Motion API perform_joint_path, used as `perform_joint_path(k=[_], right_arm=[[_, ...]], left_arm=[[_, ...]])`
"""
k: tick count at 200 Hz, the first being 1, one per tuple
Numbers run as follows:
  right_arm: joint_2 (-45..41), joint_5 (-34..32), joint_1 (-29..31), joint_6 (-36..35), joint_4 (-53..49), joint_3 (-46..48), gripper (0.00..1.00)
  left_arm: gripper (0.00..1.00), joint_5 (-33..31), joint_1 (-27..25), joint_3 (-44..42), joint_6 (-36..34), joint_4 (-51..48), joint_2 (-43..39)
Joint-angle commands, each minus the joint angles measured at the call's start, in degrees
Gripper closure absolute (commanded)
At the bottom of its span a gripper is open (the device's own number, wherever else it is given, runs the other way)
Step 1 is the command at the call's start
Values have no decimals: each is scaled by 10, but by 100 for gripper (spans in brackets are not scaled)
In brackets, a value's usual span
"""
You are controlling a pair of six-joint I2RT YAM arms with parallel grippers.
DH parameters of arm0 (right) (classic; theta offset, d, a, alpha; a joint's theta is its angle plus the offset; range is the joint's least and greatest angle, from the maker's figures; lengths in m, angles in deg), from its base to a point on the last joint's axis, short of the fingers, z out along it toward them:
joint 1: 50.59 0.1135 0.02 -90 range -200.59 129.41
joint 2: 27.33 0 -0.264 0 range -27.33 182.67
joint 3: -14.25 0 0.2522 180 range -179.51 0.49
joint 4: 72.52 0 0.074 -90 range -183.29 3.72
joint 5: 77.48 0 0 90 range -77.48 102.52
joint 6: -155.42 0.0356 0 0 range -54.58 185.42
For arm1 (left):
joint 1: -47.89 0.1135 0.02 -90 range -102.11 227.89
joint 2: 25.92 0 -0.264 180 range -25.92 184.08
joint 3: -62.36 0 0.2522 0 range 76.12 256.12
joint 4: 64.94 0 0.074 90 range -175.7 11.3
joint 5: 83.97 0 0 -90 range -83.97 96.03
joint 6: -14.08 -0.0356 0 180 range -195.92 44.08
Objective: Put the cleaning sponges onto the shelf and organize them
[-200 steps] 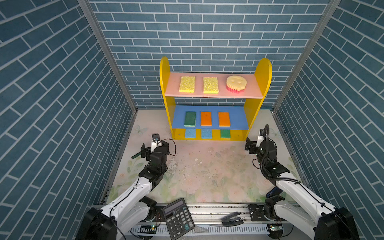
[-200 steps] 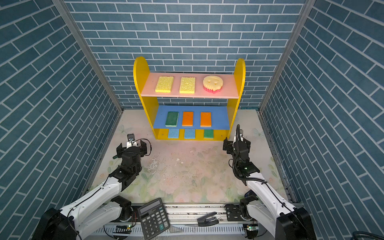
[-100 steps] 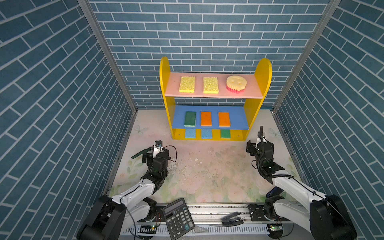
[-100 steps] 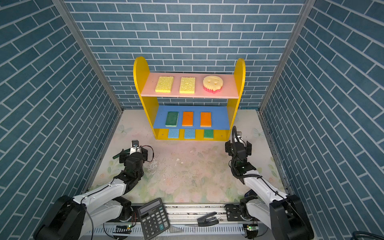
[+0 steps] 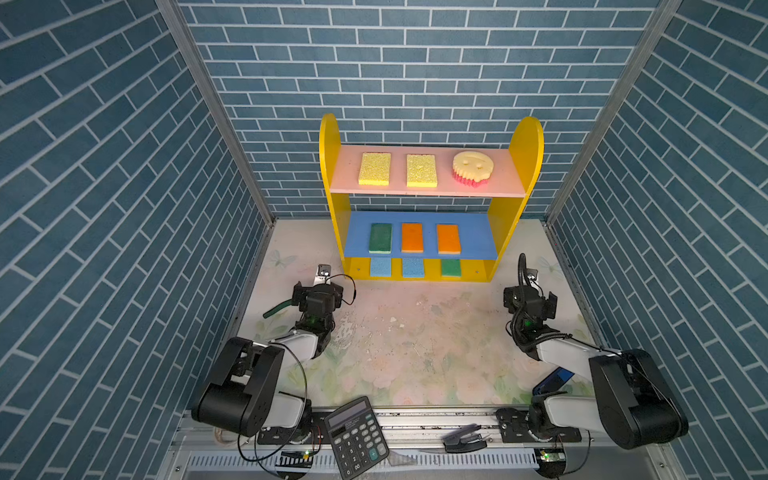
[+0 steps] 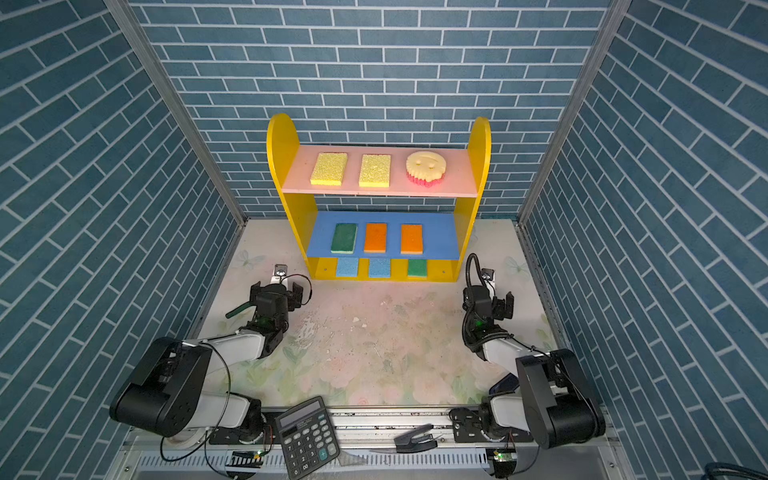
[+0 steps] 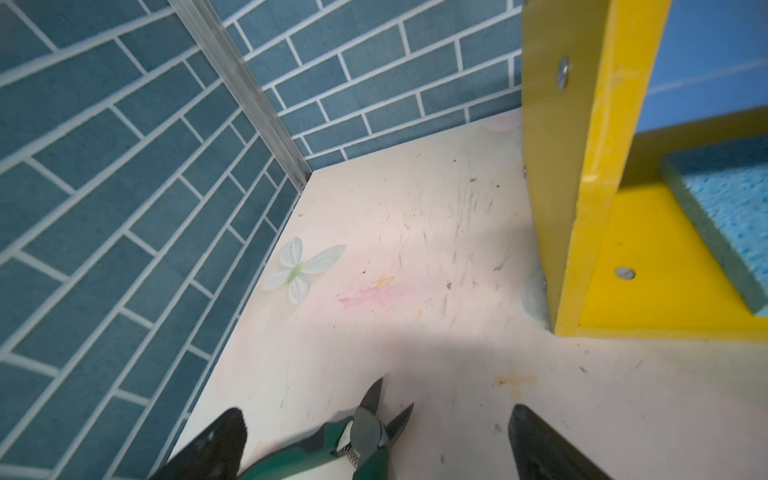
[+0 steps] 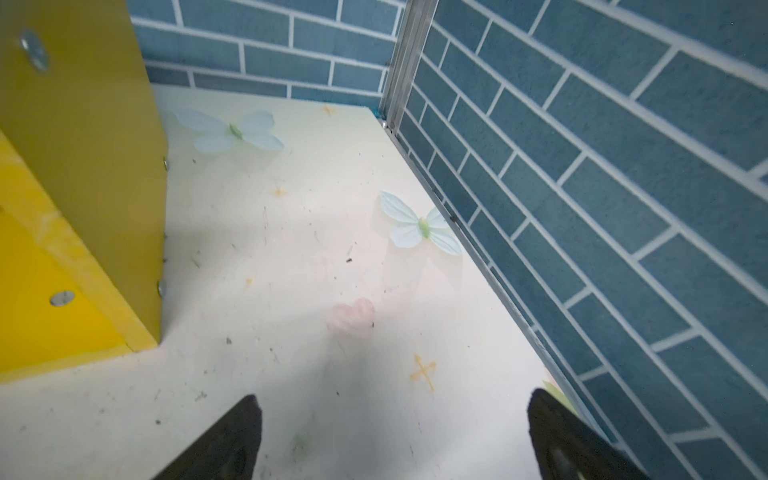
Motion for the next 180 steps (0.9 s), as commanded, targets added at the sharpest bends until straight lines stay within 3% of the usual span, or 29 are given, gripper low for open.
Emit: perform_joint_path(k=[1, 13, 23, 34, 42, 51, 64, 74, 82, 180], right_arm=[[40, 37, -27, -26, 93, -12, 1], [89, 93, -58, -29, 188, 4, 1], [62, 140, -73, 0, 108, -7, 1], [83, 225, -119, 23, 153, 9, 1], [116, 257, -139, 31, 236, 31, 1], [89, 290, -160, 52, 184, 32, 1], [109, 343, -169, 40, 206, 29, 1], [105, 378, -178, 37, 137, -7, 1], [105, 395, -179, 28, 126, -11, 1], [105, 392, -175, 24, 134, -8, 1]], left_arm=[[0, 57, 9, -21, -20, 60, 0], [0, 66, 26, -70, -15, 194, 38], [0, 38, 40, -107, 11, 317, 90], [0, 50, 49, -124, 9, 399, 128], [0, 58, 48, -121, 14, 357, 108], [0, 64, 50, -97, 18, 296, 94], [0, 76, 63, -43, 24, 190, 88], [1, 179, 114, -11, 57, 105, 77], [0, 217, 134, -24, 68, 130, 77], [0, 213, 134, -24, 68, 129, 76]])
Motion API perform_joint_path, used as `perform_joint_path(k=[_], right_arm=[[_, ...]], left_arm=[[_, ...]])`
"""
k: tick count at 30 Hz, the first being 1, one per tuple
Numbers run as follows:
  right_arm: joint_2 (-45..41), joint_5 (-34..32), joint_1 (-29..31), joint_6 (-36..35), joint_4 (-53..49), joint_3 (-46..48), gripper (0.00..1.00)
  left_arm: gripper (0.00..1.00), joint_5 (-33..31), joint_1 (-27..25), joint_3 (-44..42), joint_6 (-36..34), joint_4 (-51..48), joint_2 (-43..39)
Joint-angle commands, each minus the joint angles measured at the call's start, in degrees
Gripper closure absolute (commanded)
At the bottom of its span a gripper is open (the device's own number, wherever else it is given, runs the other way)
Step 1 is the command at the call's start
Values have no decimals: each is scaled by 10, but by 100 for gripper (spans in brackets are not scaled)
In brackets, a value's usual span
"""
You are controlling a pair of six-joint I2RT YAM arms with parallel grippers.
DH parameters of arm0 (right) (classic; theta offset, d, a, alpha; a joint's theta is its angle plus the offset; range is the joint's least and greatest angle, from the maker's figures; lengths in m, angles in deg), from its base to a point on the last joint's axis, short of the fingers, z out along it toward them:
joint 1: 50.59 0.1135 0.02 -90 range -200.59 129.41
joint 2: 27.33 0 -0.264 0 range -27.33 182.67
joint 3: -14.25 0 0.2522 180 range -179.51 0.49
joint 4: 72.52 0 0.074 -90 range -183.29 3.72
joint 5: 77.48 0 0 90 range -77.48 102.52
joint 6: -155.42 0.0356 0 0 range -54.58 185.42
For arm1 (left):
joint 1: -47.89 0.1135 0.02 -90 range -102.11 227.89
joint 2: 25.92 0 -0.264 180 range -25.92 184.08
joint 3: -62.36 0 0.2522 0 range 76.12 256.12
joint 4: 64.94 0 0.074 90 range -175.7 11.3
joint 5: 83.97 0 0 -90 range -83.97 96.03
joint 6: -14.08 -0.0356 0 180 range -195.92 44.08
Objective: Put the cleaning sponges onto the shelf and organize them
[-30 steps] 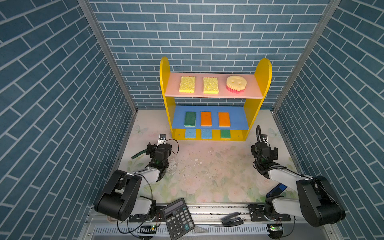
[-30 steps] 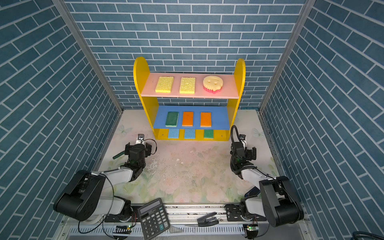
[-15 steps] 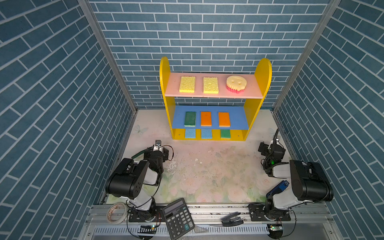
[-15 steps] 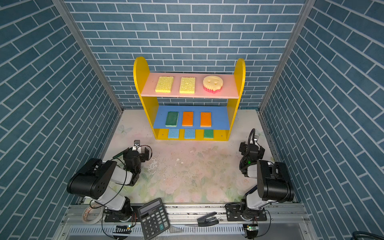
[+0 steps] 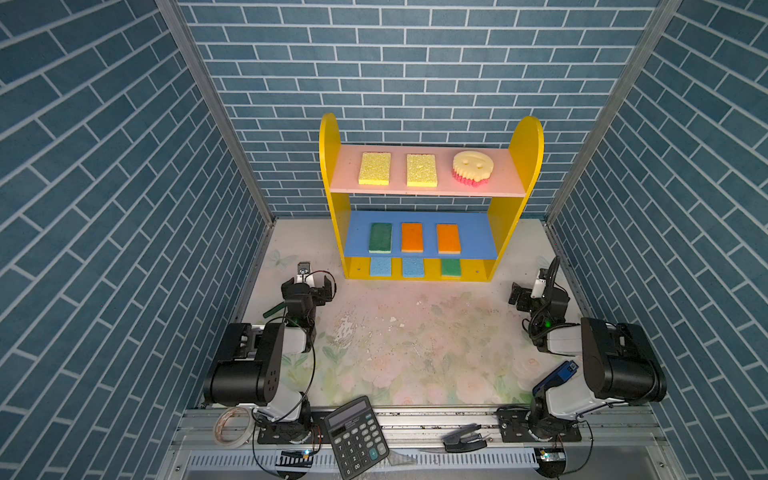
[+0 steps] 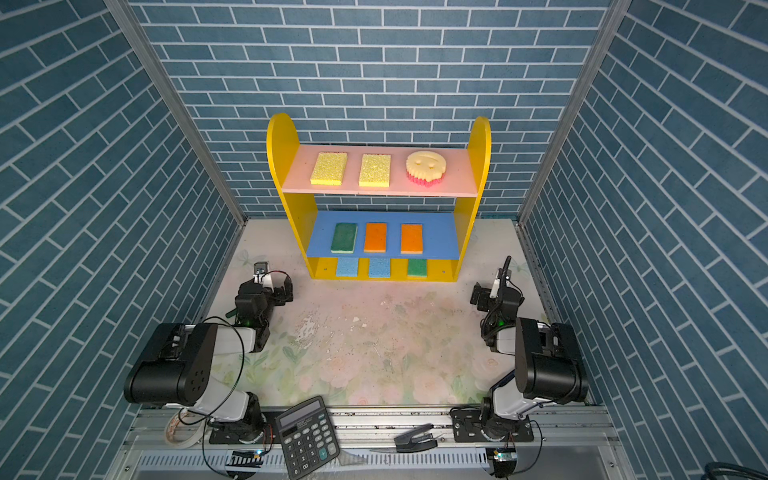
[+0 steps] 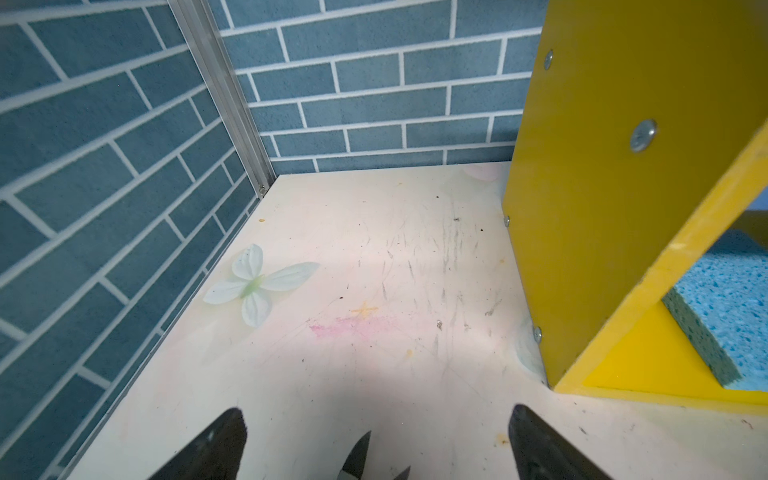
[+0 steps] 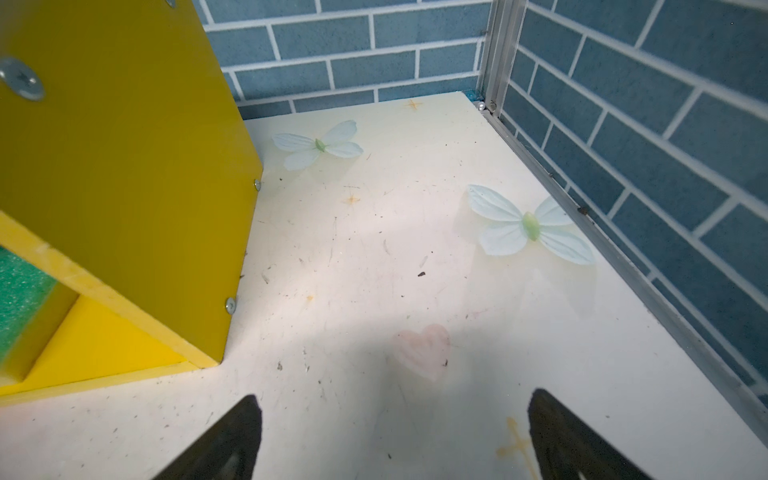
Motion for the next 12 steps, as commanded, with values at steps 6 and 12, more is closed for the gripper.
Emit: perform_joint_path(k=[6, 12], right_arm=[[6, 37, 12, -28, -32, -36, 1], [4, 37, 12, -27, -26, -32, 1]], left_arm=[[1, 9, 1, -4, 5, -6, 2], [0, 9, 1, -5, 5, -7, 1]])
